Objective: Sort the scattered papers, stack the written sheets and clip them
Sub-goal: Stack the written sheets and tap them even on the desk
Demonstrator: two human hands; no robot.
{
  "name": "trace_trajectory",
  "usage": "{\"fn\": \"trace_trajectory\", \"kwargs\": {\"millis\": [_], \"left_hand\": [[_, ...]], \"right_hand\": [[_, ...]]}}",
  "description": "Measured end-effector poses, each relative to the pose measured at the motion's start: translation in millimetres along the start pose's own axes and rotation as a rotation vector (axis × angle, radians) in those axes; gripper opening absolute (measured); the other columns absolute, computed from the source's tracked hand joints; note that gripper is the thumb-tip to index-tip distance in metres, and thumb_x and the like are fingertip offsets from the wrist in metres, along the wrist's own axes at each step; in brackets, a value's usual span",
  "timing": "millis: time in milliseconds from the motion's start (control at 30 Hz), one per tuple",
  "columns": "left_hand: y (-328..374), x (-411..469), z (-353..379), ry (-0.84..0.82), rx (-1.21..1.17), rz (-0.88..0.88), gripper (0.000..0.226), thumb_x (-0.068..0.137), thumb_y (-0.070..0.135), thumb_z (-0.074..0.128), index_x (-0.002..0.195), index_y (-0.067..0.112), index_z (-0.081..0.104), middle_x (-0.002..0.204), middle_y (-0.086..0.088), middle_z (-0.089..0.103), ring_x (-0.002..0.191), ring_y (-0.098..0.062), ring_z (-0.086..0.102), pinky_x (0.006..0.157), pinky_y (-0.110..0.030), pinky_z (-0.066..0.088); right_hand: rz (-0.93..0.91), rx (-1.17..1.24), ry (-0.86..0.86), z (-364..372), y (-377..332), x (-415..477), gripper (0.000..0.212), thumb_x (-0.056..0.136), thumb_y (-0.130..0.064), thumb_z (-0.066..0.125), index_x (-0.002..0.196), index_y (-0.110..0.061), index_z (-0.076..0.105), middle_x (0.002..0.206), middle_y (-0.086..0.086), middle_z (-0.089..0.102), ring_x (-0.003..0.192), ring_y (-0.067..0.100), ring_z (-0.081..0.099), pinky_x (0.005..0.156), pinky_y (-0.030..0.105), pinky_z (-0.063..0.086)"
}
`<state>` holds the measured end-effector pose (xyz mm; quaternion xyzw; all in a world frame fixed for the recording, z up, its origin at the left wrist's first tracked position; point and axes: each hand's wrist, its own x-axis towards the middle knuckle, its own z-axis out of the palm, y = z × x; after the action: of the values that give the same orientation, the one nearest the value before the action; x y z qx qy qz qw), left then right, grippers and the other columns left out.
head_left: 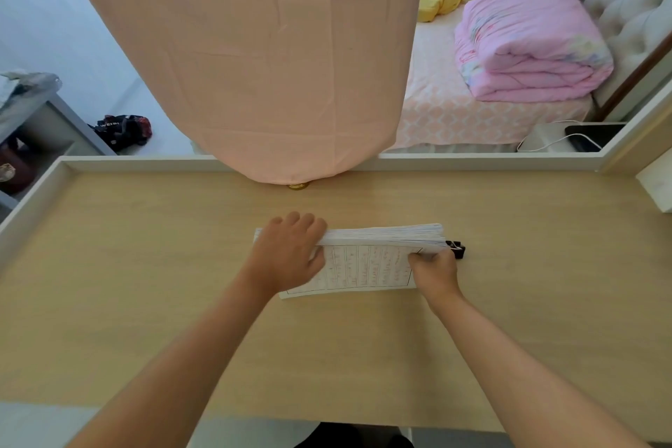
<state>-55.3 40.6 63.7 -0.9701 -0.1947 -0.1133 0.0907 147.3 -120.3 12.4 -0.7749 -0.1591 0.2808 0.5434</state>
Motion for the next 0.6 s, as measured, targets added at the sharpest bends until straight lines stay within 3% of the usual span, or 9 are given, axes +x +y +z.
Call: {"fn": "trace_trajectory", "kwargs": {"millis": [167,267,333,367,433,500,533,600], "left_hand": [[-8,-4,-4,-0.067,-0.009,0.012,0.029,0.082,0.042,0.047,0.099,0.02,0.059,0.081,0.007,0.059,0.062,-0.017,0.052,0.048,-0.029,0.036],[-8,-1,-3,-0.071,0.01,0.008,0.029,0.085,0.042,0.042,0.095,0.02,0.057,0.078,0.007,0.058,0.058,-0.017,0.051,0.045,-0.028,0.033],[-10,-3,-2,-0.088,0.009,0.023,0.028,0.085,0.042,0.041,0.092,0.02,0.057,0.076,0.007,0.058,0.055,-0.017,0.05,0.043,-0.028,0.033],[-11,-4,-2,-0.09,0.009,0.035,0.028,0.085,0.042,0.041,0.091,0.02,0.057,0.075,0.007,0.058,0.054,-0.017,0.049,0.041,-0.027,0.032],[-12,-5,-1,-0.085,0.008,0.061,0.027,0.085,0.042,0.042,0.088,0.02,0.057,0.073,0.008,0.058,0.05,-0.016,0.047,0.039,-0.027,0.028],[-13,-4,-2,-0.07,0.002,0.075,0.027,0.084,0.041,0.042,0.086,0.02,0.058,0.071,0.008,0.057,0.048,-0.015,0.047,0.039,-0.026,0.025],[-14,-3,-2,-0.061,-0.003,0.081,0.026,0.084,0.04,0.042,0.085,0.019,0.058,0.07,0.007,0.057,0.047,-0.015,0.047,0.039,-0.025,0.024],[-14,-3,-2,-0.056,-0.01,0.096,0.026,0.083,0.04,0.043,0.085,0.019,0.058,0.07,0.007,0.057,0.047,-0.016,0.048,0.038,-0.025,0.023]], "right_hand": [[-0.004,-0.015,0.002,2,-2,-2,0.031,0.082,0.008,0.05,0.098,-0.012,0.067,0.09,0.0,0.069,0.091,0.02,0.063,0.064,0.02,0.045],[0.002,-0.035,-0.017,1,-8,-2,0.034,0.082,0.004,0.051,0.109,-0.015,0.059,0.096,-0.003,0.067,0.102,0.023,0.063,0.066,0.022,0.045],[-0.02,-0.017,0.017,-4,-16,-11,0.047,0.082,0.005,0.053,0.123,-0.018,0.045,0.109,-0.004,0.06,0.111,0.025,0.057,0.075,0.028,0.048],[-0.144,-0.057,0.106,-8,-20,-17,0.057,0.079,0.005,0.053,0.131,-0.015,0.039,0.121,0.001,0.054,0.119,0.026,0.051,0.087,0.034,0.048],[-0.621,-0.276,0.24,-15,-30,-31,0.073,0.067,0.004,0.052,0.138,-0.001,0.037,0.137,0.013,0.043,0.131,0.032,0.039,0.109,0.049,0.036],[-1.017,-0.581,0.086,-12,-51,-40,0.08,0.058,-0.003,0.059,0.137,0.003,0.044,0.139,0.017,0.044,0.134,0.034,0.038,0.117,0.055,0.021],[-1.098,-0.77,-0.046,-6,-62,-41,0.081,0.06,-0.01,0.064,0.139,-0.002,0.045,0.138,0.012,0.047,0.133,0.031,0.04,0.119,0.055,0.016],[-1.049,-1.167,-0.241,10,-77,-37,0.071,0.073,-0.023,0.065,0.14,-0.014,0.044,0.127,0.002,0.055,0.122,0.025,0.048,0.12,0.051,0.015]]}}
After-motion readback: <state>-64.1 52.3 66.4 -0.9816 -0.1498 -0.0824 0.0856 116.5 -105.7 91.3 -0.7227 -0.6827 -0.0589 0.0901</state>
